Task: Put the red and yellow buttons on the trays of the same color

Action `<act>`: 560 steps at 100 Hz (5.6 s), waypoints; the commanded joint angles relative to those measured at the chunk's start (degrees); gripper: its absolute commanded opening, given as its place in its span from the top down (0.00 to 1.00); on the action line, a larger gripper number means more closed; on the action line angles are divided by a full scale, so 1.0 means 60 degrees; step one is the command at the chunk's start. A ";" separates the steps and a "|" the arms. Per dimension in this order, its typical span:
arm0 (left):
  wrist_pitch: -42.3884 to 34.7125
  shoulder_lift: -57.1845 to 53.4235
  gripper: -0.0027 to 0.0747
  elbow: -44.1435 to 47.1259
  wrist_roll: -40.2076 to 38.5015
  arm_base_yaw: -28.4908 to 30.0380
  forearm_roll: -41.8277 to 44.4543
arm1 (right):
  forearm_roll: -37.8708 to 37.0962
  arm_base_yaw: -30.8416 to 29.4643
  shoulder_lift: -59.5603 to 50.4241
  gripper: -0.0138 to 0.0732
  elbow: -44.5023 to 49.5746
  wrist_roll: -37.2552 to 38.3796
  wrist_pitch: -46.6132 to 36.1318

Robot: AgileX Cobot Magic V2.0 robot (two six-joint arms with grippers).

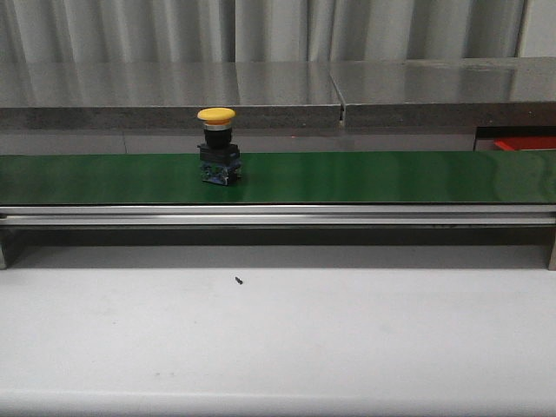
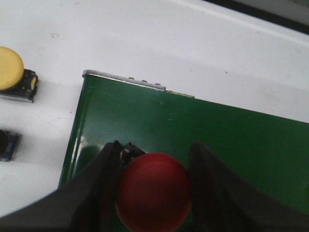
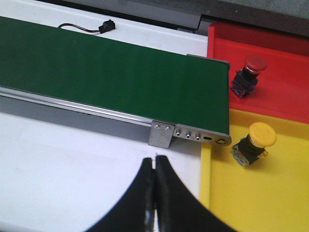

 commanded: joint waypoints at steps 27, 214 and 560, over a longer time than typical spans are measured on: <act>-0.0147 -0.0221 0.45 -0.0337 0.0005 -0.0081 -0.0185 | 0.0135 0.0011 -0.0012 0.92 -0.0262 -0.0045 -0.0591; -0.5116 -1.1695 0.94 0.9780 0.2997 -0.2272 -0.2119 | 0.0076 0.0011 -0.0012 0.92 -0.0278 -0.0094 -0.1528; -0.5149 -1.1742 0.99 0.9780 0.2997 -0.2272 -0.2119 | 0.0098 -0.2962 0.8213 0.73 -0.3955 0.0776 0.0962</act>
